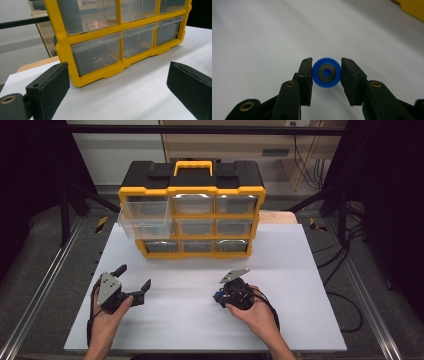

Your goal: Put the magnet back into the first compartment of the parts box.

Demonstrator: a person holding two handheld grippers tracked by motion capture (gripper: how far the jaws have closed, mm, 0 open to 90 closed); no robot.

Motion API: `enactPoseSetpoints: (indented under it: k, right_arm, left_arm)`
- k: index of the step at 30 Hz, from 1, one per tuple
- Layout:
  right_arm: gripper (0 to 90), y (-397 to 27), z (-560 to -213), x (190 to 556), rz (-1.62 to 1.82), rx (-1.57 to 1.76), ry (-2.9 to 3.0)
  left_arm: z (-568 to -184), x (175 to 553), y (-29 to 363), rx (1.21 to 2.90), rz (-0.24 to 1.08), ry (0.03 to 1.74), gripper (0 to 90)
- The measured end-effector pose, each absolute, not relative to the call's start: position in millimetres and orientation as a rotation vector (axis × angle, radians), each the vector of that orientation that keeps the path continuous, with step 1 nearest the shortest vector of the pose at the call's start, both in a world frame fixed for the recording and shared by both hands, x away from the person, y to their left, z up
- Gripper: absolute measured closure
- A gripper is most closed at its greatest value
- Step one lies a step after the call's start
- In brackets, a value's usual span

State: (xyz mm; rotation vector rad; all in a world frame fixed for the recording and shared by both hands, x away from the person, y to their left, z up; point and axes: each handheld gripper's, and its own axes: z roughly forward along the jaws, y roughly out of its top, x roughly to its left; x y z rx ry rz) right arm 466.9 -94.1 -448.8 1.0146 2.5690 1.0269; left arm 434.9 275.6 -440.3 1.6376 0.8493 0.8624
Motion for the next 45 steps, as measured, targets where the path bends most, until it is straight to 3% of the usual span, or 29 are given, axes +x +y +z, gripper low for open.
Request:
enactPoseSetpoints:
  k: [19,45]
  right_arm:
    - [62.8,-108.6,-396.2,486.3,1.318,1.01,2.376]
    - [62.8,-90.0,-317.6,505.0,1.476,0.912,2.238]
  left_arm:
    - [-438.4,429.1,292.4,1.604,0.864,0.885,4.1]
    - [-438.5,428.7,294.1,1.599,0.85,0.885,4.2]
